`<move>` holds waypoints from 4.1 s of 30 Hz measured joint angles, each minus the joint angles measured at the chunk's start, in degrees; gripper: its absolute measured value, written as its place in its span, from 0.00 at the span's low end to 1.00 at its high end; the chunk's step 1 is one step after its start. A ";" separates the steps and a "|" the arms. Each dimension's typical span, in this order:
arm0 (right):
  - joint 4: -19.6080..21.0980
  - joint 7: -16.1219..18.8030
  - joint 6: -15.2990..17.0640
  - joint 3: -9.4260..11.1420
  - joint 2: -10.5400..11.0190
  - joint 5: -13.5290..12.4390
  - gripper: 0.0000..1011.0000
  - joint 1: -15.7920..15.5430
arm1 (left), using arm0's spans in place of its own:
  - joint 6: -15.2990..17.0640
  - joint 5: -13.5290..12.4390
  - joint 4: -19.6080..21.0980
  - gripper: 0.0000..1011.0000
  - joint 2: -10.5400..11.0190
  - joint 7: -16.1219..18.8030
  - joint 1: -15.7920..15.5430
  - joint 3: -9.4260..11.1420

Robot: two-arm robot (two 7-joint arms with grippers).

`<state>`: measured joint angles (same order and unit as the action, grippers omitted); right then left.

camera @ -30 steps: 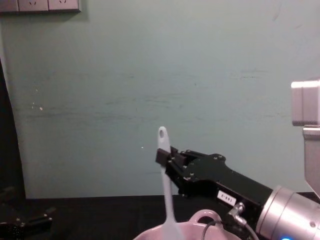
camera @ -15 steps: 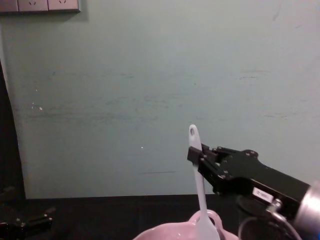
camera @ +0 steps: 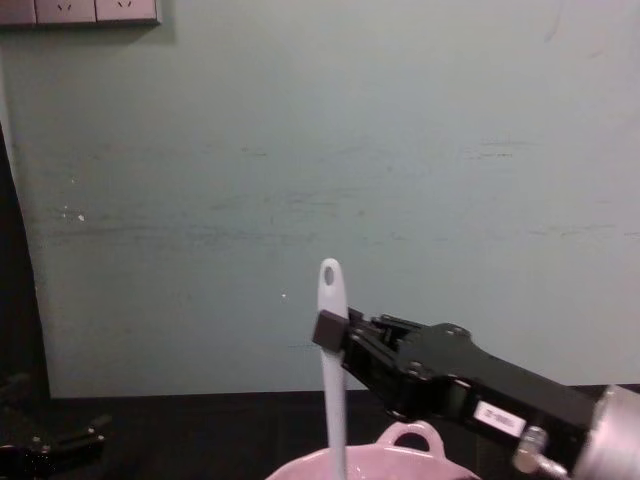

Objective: Use the one hand to pick up the spoon and stir the clear water in the bowl.

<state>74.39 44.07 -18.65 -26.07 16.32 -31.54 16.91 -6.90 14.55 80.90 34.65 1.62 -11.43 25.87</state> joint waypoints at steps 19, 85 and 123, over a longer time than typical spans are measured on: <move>-13.19 -9.44 -12.62 2.39 -5.20 10.78 0.11 6.76 | 0.00 0.00 0.00 1.00 0.00 0.00 0.00 -0.01; -2.63 0.25 -2.55 -1.16 -0.92 0.01 0.11 0.80 | 0.00 0.00 0.00 1.00 0.00 0.00 0.00 -0.01; 0.87 -6.15 2.67 1.34 -1.53 2.18 0.11 -1.57 | 0.00 0.00 0.00 1.00 0.00 0.00 0.00 -0.01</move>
<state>75.26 37.92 -15.98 -24.72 14.79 -29.36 15.34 -6.91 14.55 80.90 34.65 1.62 -11.43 25.86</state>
